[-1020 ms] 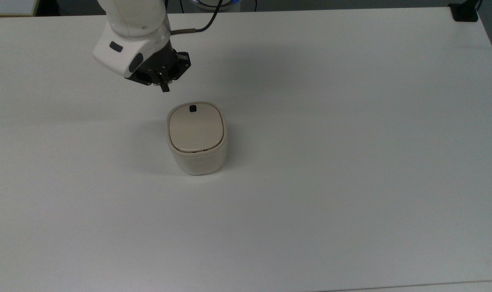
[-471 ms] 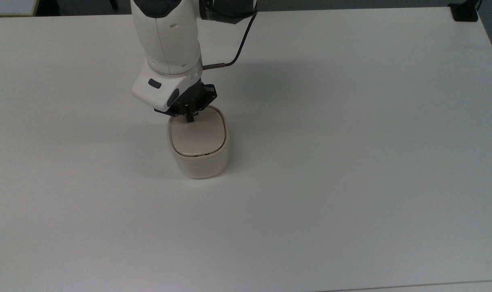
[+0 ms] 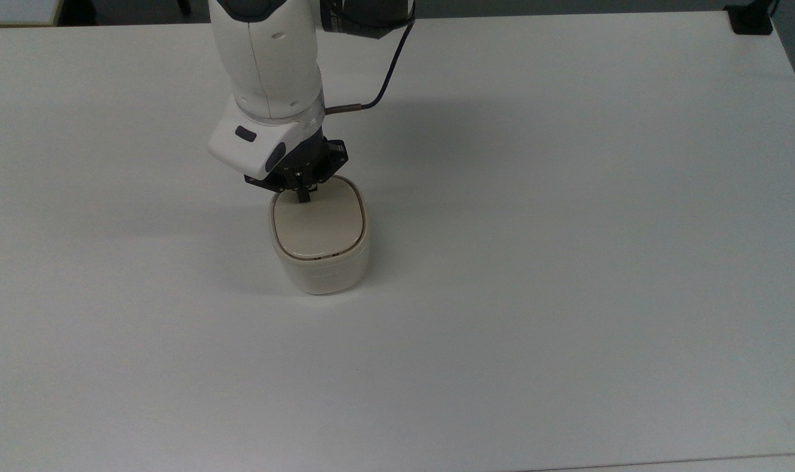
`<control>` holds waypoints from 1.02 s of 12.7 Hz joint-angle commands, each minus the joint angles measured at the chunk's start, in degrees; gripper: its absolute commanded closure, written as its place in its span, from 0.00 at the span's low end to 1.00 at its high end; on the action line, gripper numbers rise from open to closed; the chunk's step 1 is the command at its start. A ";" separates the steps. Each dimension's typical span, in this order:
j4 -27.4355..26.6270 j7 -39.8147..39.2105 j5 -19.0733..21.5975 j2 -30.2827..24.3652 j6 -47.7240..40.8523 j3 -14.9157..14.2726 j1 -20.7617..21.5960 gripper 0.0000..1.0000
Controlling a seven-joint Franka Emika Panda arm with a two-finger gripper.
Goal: Open the trash bin
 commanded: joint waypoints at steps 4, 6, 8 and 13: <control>-1.19 1.30 0.49 -10.67 -13.30 -0.74 -4.26 0.26; -1.19 6.63 -0.04 -13.83 -15.86 -0.92 -5.57 0.00; -1.36 10.43 -1.27 -15.25 -16.40 -0.92 -5.49 0.00; -2.51 15.89 -2.68 -16.84 -17.45 -0.75 -4.88 0.00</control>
